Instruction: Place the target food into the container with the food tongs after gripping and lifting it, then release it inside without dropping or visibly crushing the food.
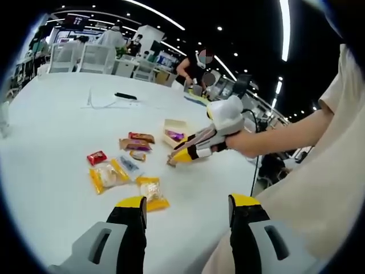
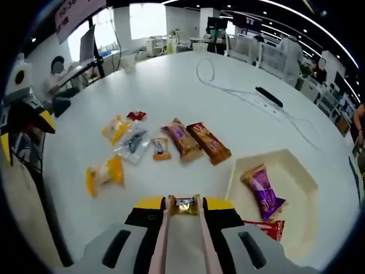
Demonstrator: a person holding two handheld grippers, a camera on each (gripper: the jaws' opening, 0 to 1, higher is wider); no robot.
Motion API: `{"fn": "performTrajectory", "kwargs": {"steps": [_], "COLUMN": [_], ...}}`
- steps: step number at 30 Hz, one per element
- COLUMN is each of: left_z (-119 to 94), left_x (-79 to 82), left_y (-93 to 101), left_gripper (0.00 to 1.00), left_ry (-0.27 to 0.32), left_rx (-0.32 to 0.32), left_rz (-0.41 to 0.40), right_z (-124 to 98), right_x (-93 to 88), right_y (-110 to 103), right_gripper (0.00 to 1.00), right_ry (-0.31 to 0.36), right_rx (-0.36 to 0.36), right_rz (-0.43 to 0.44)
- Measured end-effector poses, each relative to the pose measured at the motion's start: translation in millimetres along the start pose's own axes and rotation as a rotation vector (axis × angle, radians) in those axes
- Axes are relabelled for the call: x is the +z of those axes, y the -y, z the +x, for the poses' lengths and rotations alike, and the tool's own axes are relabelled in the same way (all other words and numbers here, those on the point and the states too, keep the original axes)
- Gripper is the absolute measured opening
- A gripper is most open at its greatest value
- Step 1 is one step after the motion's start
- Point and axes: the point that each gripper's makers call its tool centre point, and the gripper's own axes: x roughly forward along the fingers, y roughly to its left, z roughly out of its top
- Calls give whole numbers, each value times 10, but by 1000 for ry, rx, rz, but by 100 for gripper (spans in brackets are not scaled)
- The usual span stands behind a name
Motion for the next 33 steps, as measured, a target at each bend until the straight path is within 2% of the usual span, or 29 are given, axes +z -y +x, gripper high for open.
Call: {"fn": "performTrajectory", "kwargs": {"steps": [6,20,33], "left_z": [-5,7,17], "left_x": [8,10,26], "left_y": [-32,2,40], "left_gripper": [58,57,58], "left_ry": [3,2,9], "left_rx": [2,-3,0], "left_rz": [-8,-5,-3], "right_z": [28,33,-139], "right_x": [-11,-1,4], "right_y": [-3,11,59], "right_gripper": [24,20,21], "right_ry": [-13,-13,23], "right_rx": [-4,-24,-16], "right_rz": [-41,-40,62]}}
